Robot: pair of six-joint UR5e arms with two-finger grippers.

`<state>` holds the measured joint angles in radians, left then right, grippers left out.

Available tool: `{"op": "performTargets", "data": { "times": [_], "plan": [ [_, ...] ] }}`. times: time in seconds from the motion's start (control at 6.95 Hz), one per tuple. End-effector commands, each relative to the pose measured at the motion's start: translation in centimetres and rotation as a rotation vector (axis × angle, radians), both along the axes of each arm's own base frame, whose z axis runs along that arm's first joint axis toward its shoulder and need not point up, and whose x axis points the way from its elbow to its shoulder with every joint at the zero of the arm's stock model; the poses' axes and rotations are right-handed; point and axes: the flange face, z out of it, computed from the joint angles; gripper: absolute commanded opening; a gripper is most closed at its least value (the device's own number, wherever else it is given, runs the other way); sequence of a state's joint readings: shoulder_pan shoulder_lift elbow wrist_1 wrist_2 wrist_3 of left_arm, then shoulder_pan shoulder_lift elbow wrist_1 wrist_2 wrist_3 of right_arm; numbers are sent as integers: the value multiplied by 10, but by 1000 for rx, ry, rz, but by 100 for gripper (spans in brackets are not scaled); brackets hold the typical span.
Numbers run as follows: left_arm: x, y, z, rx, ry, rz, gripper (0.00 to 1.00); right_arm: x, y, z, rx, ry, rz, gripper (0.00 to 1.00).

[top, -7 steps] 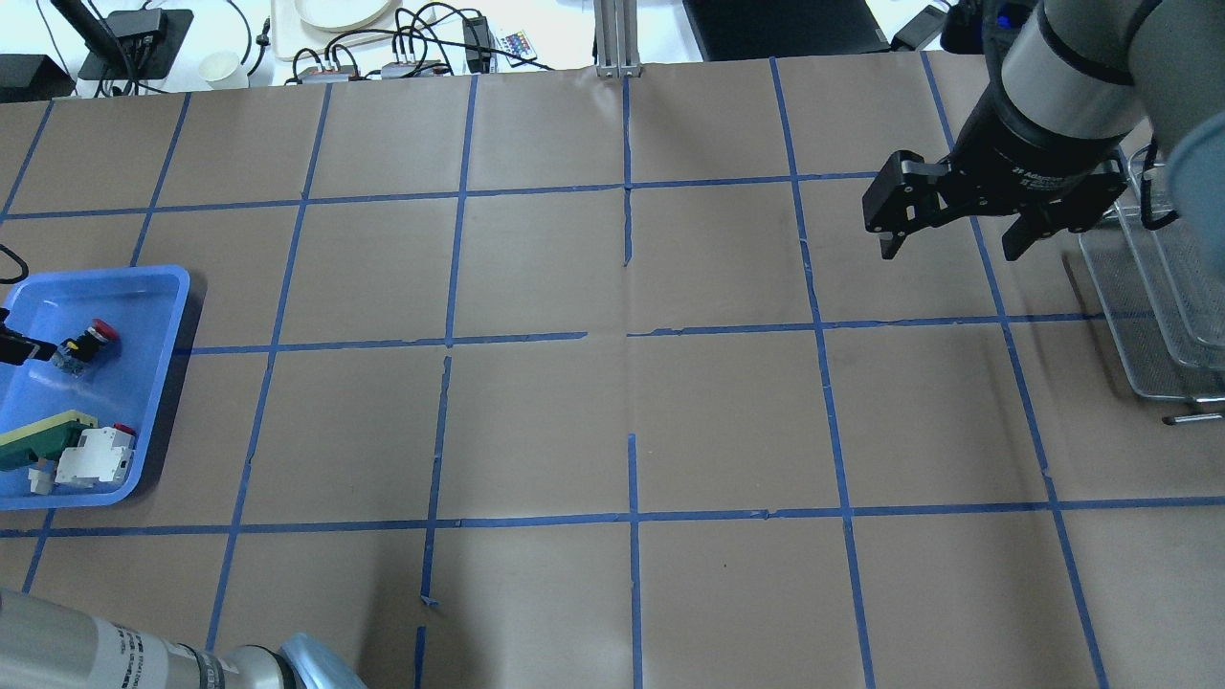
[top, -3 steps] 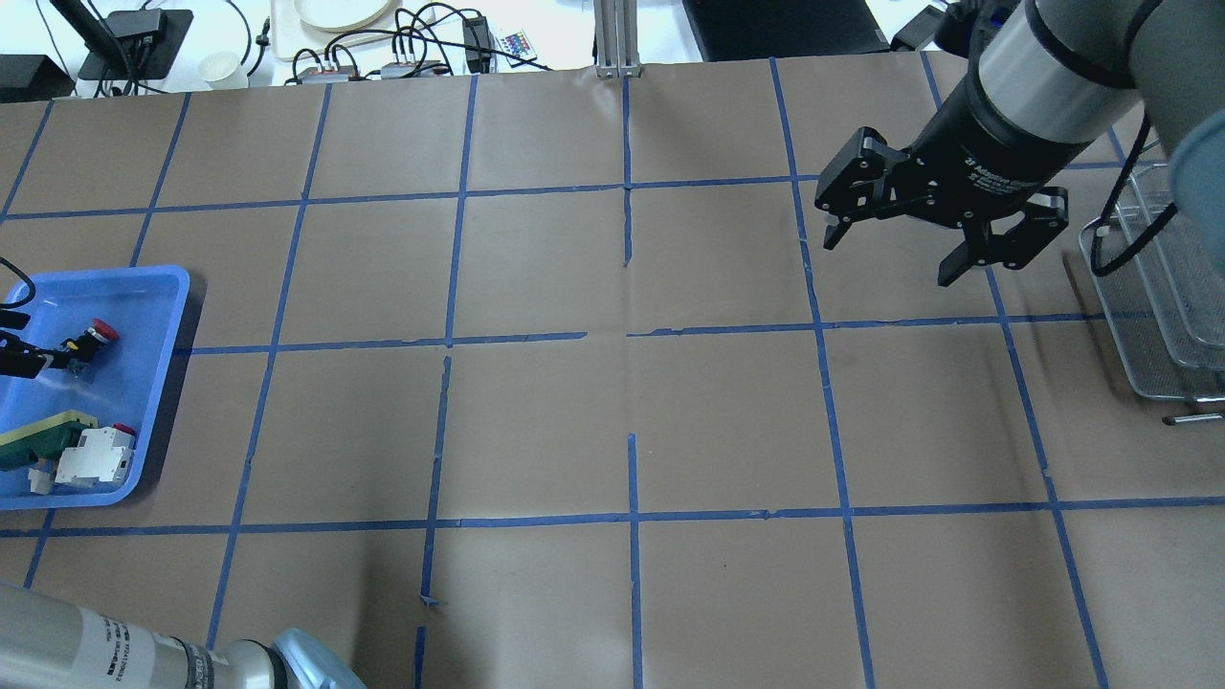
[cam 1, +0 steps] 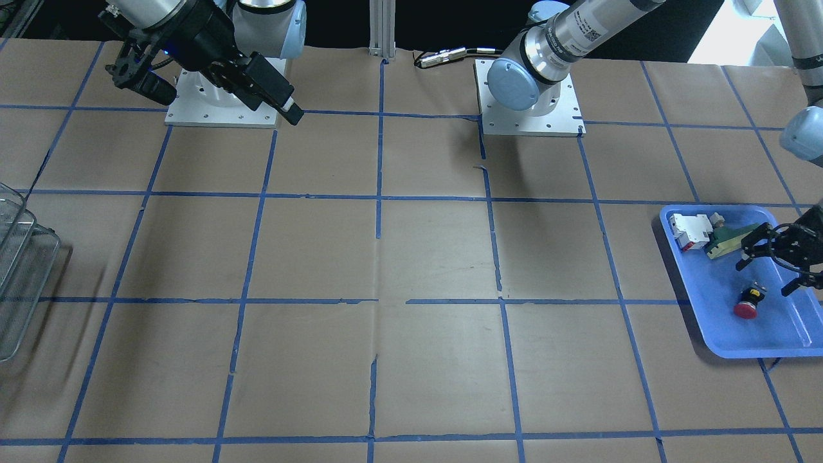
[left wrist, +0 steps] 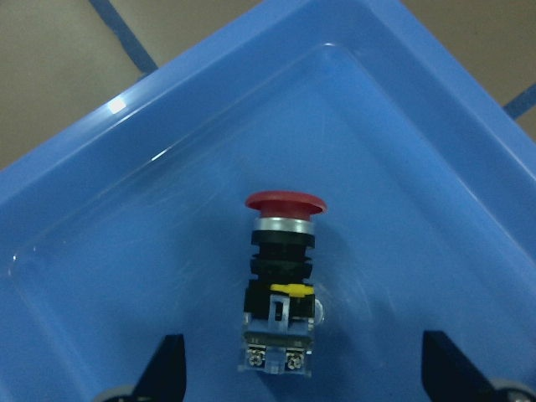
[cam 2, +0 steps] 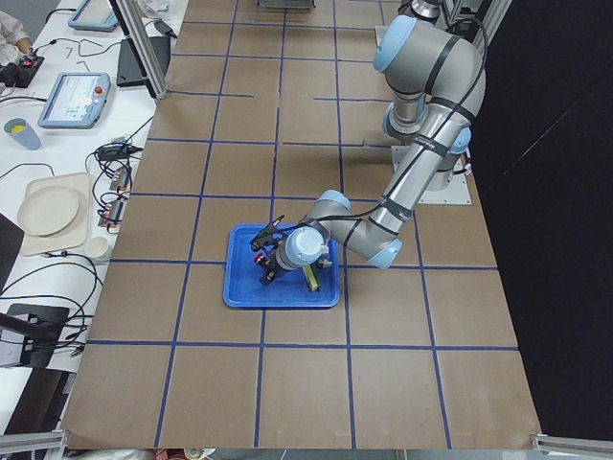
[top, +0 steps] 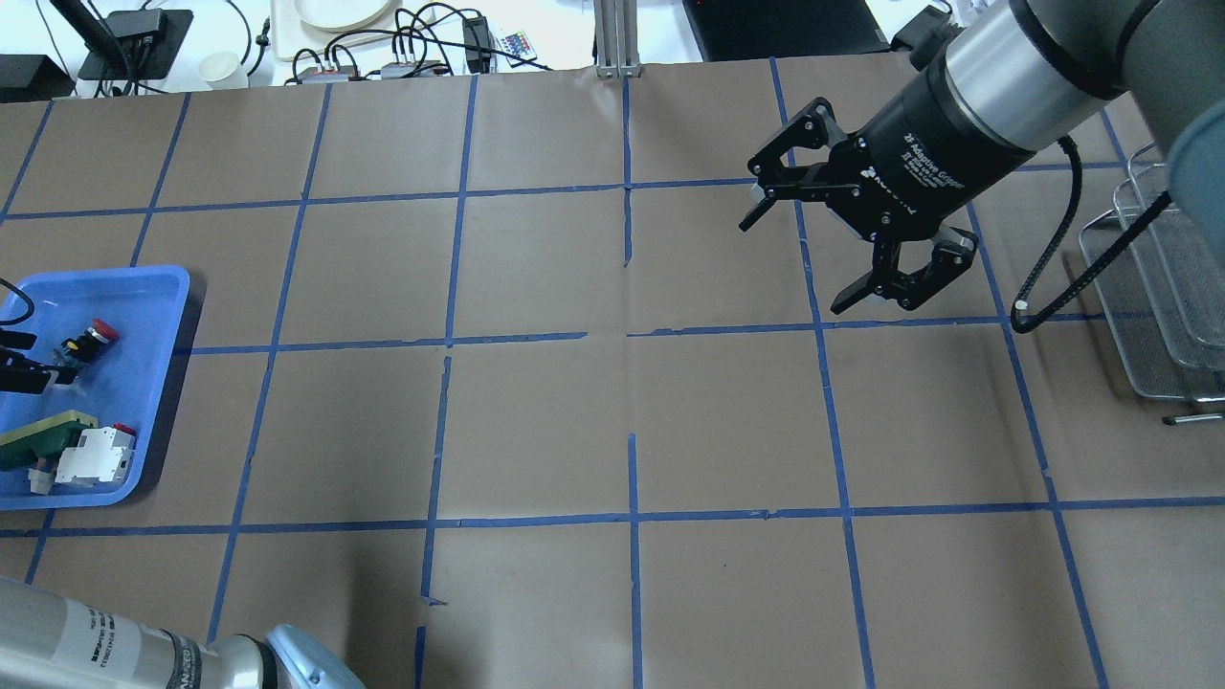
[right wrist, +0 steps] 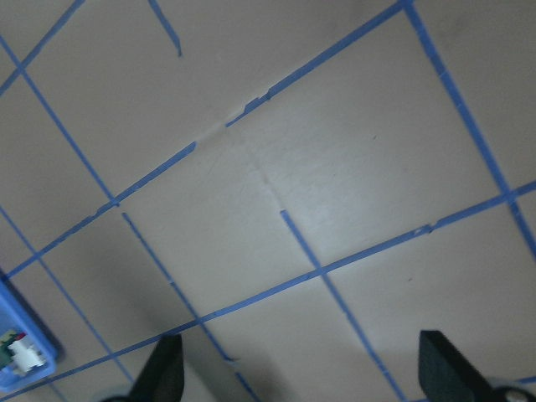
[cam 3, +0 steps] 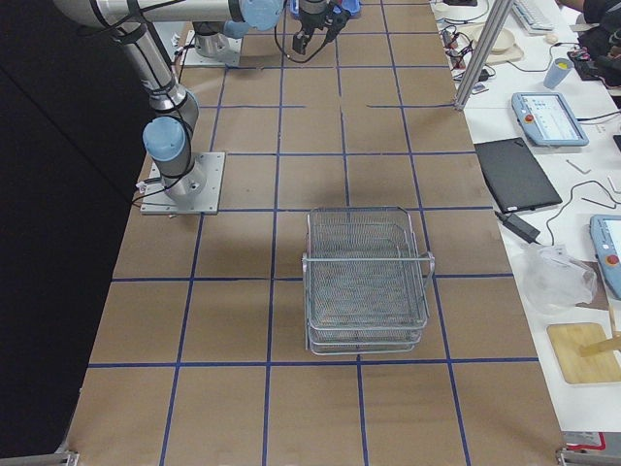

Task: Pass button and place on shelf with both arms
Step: 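Grasp and lift the red button with left gripper while right gripper swings inward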

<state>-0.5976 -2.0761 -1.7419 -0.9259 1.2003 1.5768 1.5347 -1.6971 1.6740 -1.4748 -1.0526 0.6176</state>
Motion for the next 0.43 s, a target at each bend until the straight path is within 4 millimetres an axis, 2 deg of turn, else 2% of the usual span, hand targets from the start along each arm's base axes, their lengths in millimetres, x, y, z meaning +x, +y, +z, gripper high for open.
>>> {"op": "performTargets", "data": {
  "times": [0.0,0.14,0.29],
  "plan": [
    [0,0,-4,1,8,1,96,-10,-15,-16,165,-204,-123,100],
    [-1,1,-8,5,17,4,96,-26,-16,-18,246,-315,-197,100],
    [-5,5,-19,18,35,7,93,-29,-16,-20,285,-397,-227,100]
  ]
}}
